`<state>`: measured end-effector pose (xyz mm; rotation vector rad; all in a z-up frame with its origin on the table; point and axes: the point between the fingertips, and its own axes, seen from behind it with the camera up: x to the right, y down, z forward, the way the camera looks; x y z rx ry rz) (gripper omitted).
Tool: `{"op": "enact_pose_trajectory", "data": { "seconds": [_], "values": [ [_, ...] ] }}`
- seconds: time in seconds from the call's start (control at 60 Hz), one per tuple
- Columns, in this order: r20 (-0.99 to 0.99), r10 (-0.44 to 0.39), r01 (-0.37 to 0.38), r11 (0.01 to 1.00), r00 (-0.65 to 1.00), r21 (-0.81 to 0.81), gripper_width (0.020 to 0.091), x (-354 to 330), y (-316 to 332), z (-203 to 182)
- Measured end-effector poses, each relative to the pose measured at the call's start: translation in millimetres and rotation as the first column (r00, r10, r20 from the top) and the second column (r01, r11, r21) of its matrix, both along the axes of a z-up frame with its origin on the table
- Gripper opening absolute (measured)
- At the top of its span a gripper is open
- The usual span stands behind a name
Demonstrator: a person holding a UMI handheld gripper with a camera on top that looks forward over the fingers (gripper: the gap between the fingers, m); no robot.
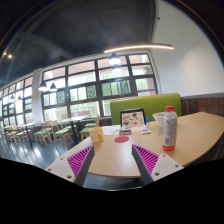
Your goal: Pour water
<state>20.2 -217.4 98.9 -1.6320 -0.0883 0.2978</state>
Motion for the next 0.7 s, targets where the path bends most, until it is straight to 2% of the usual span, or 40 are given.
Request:
{"op": "enact_pose_trajectory", "data": {
  "seconds": [0.3,0.367,0.467,0.533,0.6,0.7],
  "values": [
    [0.048,-0.095,0.094,0.995,0.994,0.030,0.0802,44,14,-2],
    [0.080,-0.153,0.149,0.988,0.985,0.051,0.0784,63,23,-1],
    [0.130,-0.289,0.286,0.957,0.948,0.047,0.0788,126,47,-12],
    [0.138,-0.342,0.341,0.939,0.929,0.035,0.0795,165,68,-16],
    [0.138,-0.360,0.358,0.933,0.923,0.040,0.0800,184,93,-16],
    [0.166,-0.348,0.342,0.938,0.923,0.062,0.0798,193,133,-16]
  ]
}}
